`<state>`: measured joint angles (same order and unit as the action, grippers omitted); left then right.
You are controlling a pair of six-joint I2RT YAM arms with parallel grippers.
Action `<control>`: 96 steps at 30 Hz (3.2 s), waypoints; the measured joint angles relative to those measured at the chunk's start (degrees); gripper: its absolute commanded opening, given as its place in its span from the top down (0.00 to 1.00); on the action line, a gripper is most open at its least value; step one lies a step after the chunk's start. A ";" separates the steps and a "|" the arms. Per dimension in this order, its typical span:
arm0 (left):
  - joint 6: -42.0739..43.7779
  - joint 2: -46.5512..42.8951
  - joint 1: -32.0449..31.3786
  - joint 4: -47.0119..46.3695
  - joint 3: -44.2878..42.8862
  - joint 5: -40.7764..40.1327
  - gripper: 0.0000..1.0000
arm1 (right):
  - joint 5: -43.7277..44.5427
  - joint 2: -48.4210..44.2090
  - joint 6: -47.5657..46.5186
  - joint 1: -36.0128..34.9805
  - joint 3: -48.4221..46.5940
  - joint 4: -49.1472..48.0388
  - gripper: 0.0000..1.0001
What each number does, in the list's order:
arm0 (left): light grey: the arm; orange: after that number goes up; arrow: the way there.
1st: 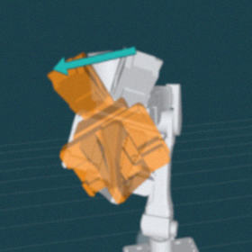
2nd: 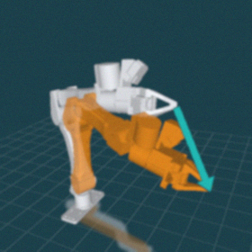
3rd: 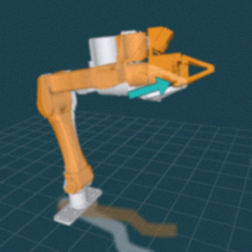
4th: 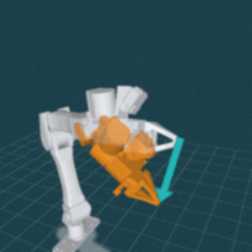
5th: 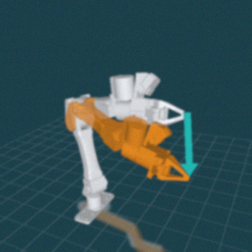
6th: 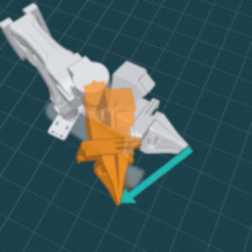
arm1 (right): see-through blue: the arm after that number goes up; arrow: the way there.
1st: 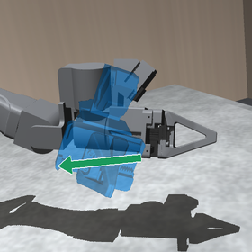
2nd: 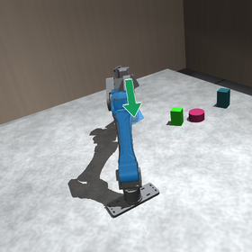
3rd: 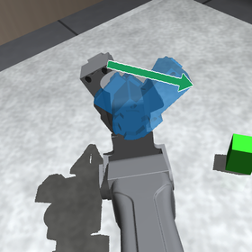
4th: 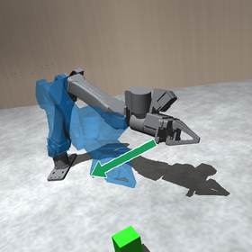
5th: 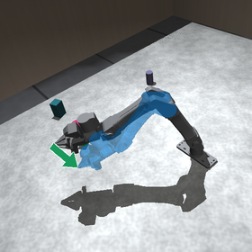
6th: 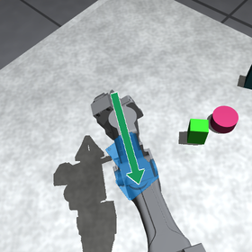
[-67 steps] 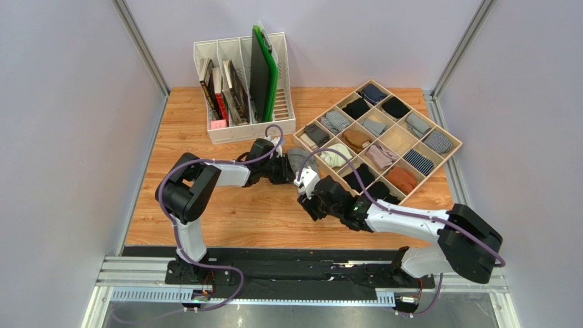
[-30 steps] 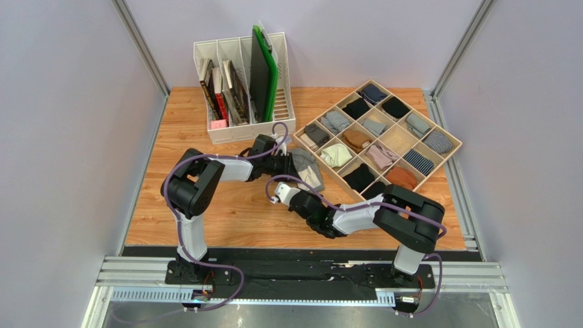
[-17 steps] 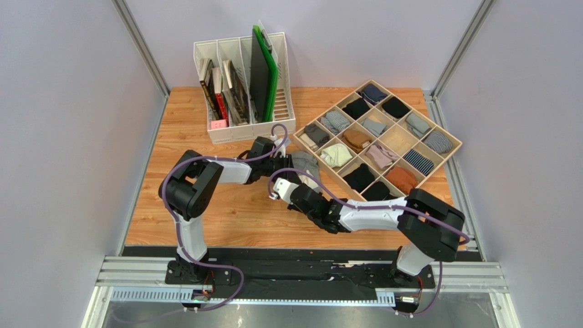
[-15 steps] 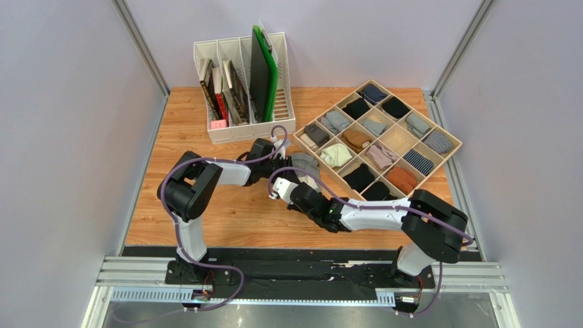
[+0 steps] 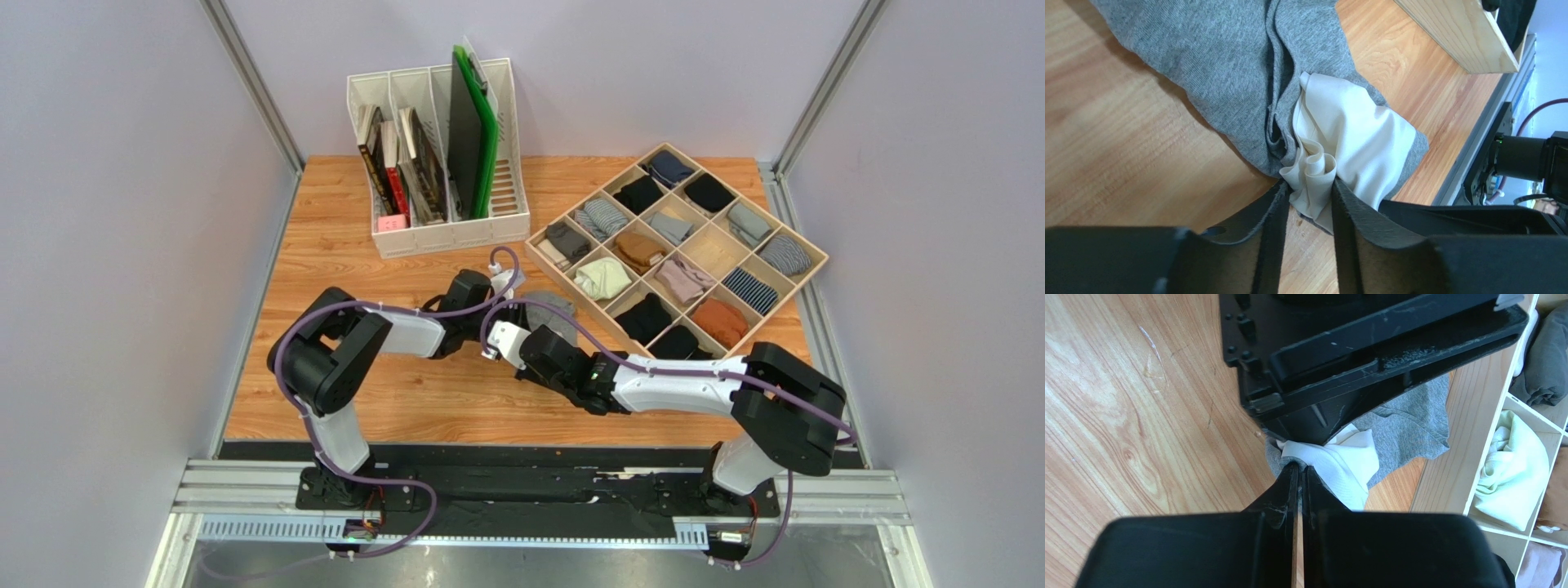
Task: Roll the underwear
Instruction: Roll the underwear to the center of the board.
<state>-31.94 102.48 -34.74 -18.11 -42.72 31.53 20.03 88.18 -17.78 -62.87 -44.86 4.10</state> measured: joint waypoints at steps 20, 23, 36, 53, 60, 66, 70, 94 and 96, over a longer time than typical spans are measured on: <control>1.09 -20.85 2.69 8.81 12.57 -16.22 0.29 | -4.24 -1.42 1.05 0.07 0.00 3.30 1.00; 1.40 -23.45 2.97 4.94 16.46 -17.33 0.30 | -5.46 -2.05 1.07 0.37 -0.02 3.63 1.00; 11.85 -37.11 -4.11 -15.98 31.95 -18.58 0.34 | -14.99 -3.76 1.92 4.63 -2.36 7.67 1.00; 22.47 -23.41 -11.21 -42.47 33.53 -18.12 0.30 | -28.55 -0.07 2.54 10.51 -7.43 13.22 1.00; 23.82 -13.99 -11.37 -52.54 33.68 -16.72 0.30 | -31.19 0.02 2.56 11.82 -8.00 14.60 1.00; 24.72 -11.67 -11.69 -54.66 32.98 -16.26 0.30 | -32.92 0.39 2.75 12.39 -8.79 15.30 1.00; 25.49 -10.32 -12.79 -55.10 31.91 -16.37 0.31 | -34.07 0.68 2.80 12.98 -8.98 15.50 1.00; 25.31 -12.41 -13.46 -40.85 25.29 -16.74 0.44 | -35.60 0.68 4.46 15.69 -9.64 16.63 1.00; 25.29 -12.41 -13.53 -40.59 25.29 -16.83 0.43 | -35.67 0.68 4.48 15.72 -9.64 16.63 1.00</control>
<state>-6.66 90.06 -48.27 -58.70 -17.43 14.70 -15.64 88.86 -13.30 -47.16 -54.50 20.73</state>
